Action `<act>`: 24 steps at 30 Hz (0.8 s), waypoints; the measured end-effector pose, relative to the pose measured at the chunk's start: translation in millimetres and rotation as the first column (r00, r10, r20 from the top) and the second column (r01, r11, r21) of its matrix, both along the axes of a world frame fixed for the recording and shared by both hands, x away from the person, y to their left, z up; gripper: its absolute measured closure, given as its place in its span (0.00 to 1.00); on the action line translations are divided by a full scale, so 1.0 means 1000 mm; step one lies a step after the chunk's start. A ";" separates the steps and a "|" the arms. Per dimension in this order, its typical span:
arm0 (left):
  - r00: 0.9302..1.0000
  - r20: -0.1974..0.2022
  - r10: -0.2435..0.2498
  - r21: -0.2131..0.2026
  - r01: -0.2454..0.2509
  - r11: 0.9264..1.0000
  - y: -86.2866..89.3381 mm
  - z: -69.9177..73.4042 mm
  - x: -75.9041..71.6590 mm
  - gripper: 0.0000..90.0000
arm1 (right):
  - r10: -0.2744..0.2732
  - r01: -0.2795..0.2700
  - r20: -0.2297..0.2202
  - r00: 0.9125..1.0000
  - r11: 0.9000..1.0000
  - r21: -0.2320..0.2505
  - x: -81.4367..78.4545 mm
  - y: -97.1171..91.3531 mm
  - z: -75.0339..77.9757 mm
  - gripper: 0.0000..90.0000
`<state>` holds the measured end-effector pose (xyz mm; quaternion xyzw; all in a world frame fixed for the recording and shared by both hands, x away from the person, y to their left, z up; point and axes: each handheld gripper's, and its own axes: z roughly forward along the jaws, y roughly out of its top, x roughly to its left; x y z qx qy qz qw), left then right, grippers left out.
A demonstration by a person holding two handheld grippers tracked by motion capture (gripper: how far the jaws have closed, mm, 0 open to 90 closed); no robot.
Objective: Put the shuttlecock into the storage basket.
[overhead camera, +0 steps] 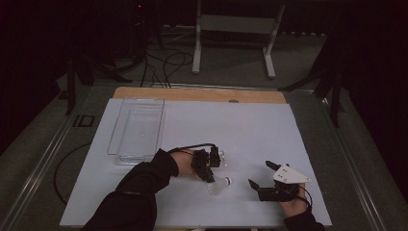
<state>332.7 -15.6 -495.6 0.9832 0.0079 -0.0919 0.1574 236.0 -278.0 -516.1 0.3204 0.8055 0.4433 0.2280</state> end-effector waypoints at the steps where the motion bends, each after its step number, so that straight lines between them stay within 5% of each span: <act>1: 1.000 0.000 0.000 0.000 0.000 1.000 0.000 0.000 0.000 0.95 | 0.000 0.000 0.000 1.000 1.000 0.000 0.000 0.000 0.000 0.10; 24: 0.999 0.040 0.017 0.003 -0.017 1.000 0.011 0.022 -0.002 1.00 | -0.002 0.002 0.004 1.000 1.000 -0.001 0.000 0.000 0.000 0.10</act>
